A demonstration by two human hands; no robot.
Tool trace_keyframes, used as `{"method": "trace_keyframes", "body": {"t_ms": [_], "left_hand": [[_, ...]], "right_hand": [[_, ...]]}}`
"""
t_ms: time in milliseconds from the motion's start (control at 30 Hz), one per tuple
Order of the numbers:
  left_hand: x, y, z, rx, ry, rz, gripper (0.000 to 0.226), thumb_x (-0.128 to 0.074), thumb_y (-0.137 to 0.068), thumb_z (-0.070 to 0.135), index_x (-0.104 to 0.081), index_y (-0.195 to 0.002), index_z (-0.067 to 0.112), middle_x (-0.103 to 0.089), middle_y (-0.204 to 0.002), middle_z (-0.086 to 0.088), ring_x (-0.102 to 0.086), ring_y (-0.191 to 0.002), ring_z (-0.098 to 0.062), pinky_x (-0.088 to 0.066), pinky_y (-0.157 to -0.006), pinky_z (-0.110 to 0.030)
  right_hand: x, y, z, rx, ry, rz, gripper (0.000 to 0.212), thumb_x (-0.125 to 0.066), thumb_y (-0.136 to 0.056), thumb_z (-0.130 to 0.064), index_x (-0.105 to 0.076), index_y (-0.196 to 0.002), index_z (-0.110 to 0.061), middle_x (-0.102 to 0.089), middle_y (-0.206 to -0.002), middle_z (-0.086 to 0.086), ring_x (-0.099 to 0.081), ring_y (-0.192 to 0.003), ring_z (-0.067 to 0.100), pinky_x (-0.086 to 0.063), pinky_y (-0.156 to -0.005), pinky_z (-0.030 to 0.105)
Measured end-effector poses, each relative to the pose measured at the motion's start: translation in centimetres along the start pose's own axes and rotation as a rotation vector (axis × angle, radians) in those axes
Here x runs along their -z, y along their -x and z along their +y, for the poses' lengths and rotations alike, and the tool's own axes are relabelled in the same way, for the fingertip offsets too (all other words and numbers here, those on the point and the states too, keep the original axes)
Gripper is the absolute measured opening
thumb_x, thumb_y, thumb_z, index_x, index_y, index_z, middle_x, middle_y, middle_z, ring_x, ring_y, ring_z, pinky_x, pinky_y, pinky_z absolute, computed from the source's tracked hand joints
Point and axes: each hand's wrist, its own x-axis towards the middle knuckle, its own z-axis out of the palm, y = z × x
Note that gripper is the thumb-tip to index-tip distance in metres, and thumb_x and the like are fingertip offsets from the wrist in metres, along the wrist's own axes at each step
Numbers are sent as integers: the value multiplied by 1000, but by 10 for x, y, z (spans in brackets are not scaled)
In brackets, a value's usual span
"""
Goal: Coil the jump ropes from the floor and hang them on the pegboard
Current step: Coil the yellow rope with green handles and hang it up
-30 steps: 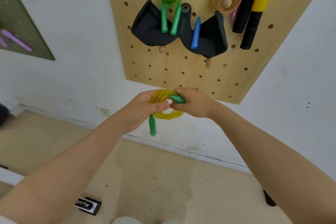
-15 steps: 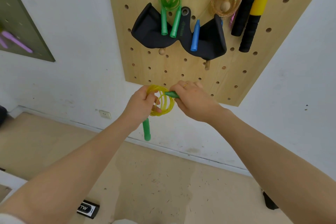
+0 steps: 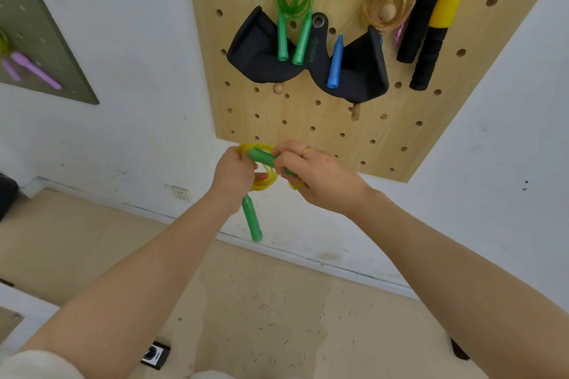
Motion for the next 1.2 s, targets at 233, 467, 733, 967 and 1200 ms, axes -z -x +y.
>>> {"method": "trace_keyframes", "body": {"t_ms": [233,467,733,967,1200], "left_hand": [[1,12,9,-224,-367,-64,23,-28,-100,23,-47,-106,11,-62,-101,-10,-63,-91,-31,-51,-83,-47],[1,28,26,-224,-140,-295,24,-32,-102,25,-47,-113,11,-58,-103,-8,-65,-82,-23,-59,-61,-35],[8,31,23,-137,230,-420,22,-34,-102,25,-53,-111,21,-64,-109,2,-66,-77,-16,-58,-70,-37],[7,34,26,-191,157,-509,40,-67,-82,7,-48,-115,19,-58,-106,0,-65,-82,-11,-54,-62,-25],[12,37,28,-236,12,-579,48,-51,-80,-13,-50,-115,21,-62,-110,1,-70,-80,-24,-56,-65,-29]], "right_hand": [[-11,-3,0,-113,-3,77,25,-66,-73,10,-61,-94,-1,-60,-92,18,-54,-49,30,-46,-39,30],[-26,0,0,-129,99,294,41,-65,-68,13,-48,-97,-10,-55,-103,10,-53,-70,18,-48,-47,31],[-19,-5,-5,-509,-37,254,63,-44,-90,-11,-14,-144,-23,-2,-156,9,-1,-142,25,-8,-111,44],[-6,-13,-14,-802,-830,367,91,-61,-85,-1,0,-147,-28,-29,-147,3,-40,-130,21,-43,-101,31],[9,-5,-2,-820,-1411,194,36,-57,-86,-8,-54,-122,-13,-67,-100,7,-64,-101,22,-45,-100,38]]}}
